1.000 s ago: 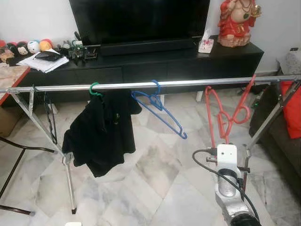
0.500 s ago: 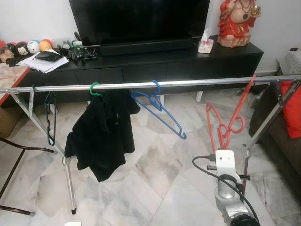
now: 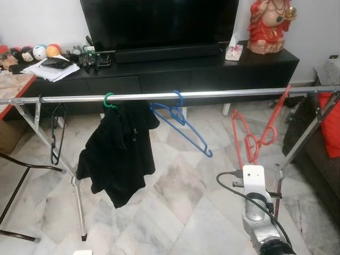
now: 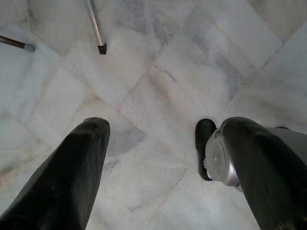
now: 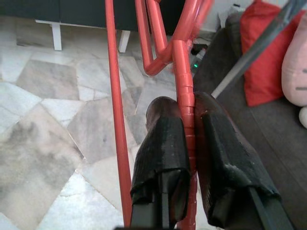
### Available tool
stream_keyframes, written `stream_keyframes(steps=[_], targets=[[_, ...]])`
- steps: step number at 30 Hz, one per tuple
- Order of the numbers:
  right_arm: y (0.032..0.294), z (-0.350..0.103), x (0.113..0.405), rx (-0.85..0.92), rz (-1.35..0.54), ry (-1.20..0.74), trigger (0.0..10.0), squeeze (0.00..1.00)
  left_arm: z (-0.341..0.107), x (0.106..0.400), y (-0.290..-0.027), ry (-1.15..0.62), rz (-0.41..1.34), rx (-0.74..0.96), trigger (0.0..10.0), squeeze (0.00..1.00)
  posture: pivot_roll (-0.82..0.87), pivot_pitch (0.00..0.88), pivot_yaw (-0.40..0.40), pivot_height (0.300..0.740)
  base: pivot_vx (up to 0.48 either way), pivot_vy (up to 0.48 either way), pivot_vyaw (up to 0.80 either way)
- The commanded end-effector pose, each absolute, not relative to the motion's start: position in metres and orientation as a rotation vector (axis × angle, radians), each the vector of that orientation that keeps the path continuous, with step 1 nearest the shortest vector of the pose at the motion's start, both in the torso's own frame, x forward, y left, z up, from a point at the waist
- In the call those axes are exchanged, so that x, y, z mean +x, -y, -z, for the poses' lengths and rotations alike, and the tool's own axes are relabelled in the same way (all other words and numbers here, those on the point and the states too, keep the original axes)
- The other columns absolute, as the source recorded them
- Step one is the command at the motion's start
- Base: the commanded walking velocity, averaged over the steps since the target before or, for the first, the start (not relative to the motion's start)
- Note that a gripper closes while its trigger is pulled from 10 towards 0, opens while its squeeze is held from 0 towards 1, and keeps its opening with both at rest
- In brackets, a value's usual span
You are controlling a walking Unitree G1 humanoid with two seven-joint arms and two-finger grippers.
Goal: Hang hanger
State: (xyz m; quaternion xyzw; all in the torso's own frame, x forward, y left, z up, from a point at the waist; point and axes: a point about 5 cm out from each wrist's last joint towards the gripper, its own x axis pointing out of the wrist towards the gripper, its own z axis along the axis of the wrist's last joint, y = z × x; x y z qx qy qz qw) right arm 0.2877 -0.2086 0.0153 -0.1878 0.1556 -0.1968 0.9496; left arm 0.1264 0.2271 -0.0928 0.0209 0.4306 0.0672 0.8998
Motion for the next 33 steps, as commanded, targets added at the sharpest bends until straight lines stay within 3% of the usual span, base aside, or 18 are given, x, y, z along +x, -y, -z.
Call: stream_keyframes(steps=[1,9,33], targets=[[0.2015,-0.0234,0.2949,-0.364,0.383,-0.27,10.0,0.0,0.0931,0.1219,-0.2323,-0.901,-0.152,0.035,10.0,0.0,-0.09,0.0,0.038,0.74,0.0,0.266,0.0],[0.201,-0.0239,0.2955,-0.361,0.382,-0.267,10.0,0.0,0.0936,0.1206,-0.2326,-0.907,-0.148,0.037,10.0,0.0,-0.08,0.0,0.037,0.74,0.0,0.261,0.0],[0.2014,-0.0234,0.2955,-0.361,0.392,-0.274,10.0,0.0,0.0946,0.1213,-0.2294,-0.925,-0.1,0.033,10.0,0.0,-0.08,0.0,0.038,0.74,0.0,0.0,0.0]])
